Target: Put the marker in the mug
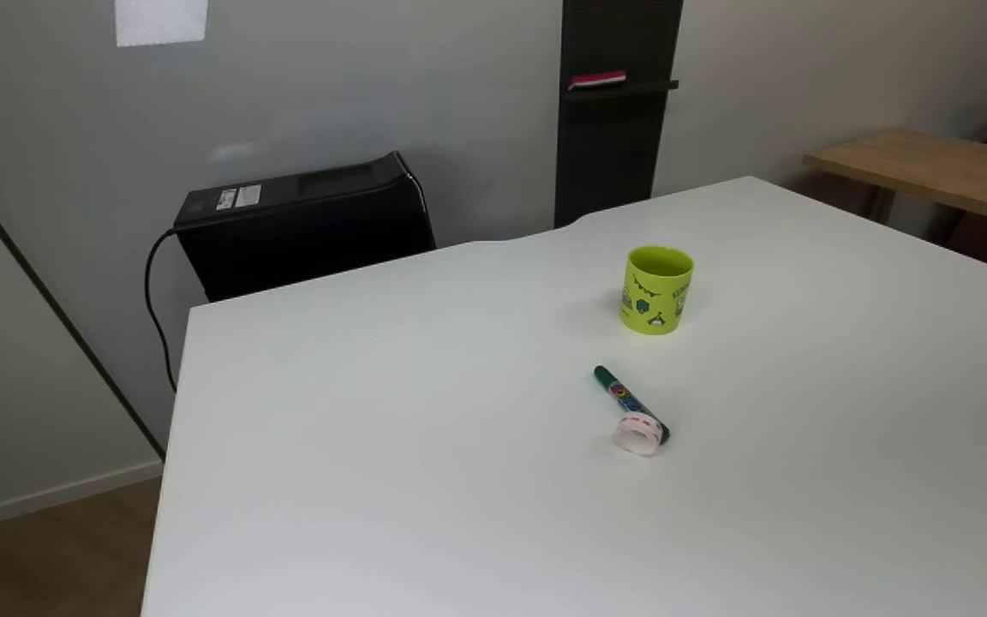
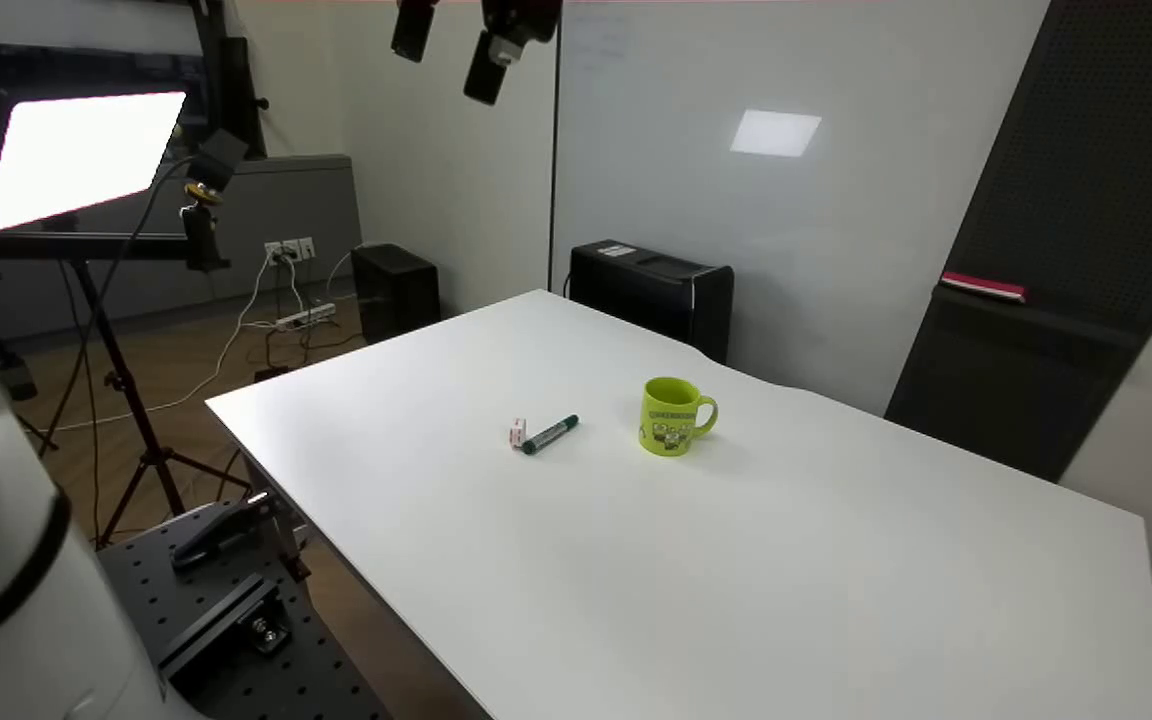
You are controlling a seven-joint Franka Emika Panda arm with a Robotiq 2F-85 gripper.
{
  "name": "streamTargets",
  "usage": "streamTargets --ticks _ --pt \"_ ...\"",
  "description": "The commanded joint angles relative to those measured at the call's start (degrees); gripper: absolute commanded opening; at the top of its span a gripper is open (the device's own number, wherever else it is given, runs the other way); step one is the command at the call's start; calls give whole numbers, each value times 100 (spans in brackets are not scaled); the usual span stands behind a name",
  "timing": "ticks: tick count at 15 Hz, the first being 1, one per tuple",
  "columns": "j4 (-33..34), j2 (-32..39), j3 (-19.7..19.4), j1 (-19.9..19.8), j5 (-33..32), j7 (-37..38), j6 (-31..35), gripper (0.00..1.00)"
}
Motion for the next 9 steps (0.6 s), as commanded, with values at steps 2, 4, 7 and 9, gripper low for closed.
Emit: streamTargets --ticks 2,4,7,9 --pt "-49 16 118 -134 -24 -63 56 100" --pt "-244 18 158 -182 -76 -93 347 100" --pt "-554 122 163 -225 -56 -164 895 100" --pt "-714 305 135 -232 -35 -237 1256 100"
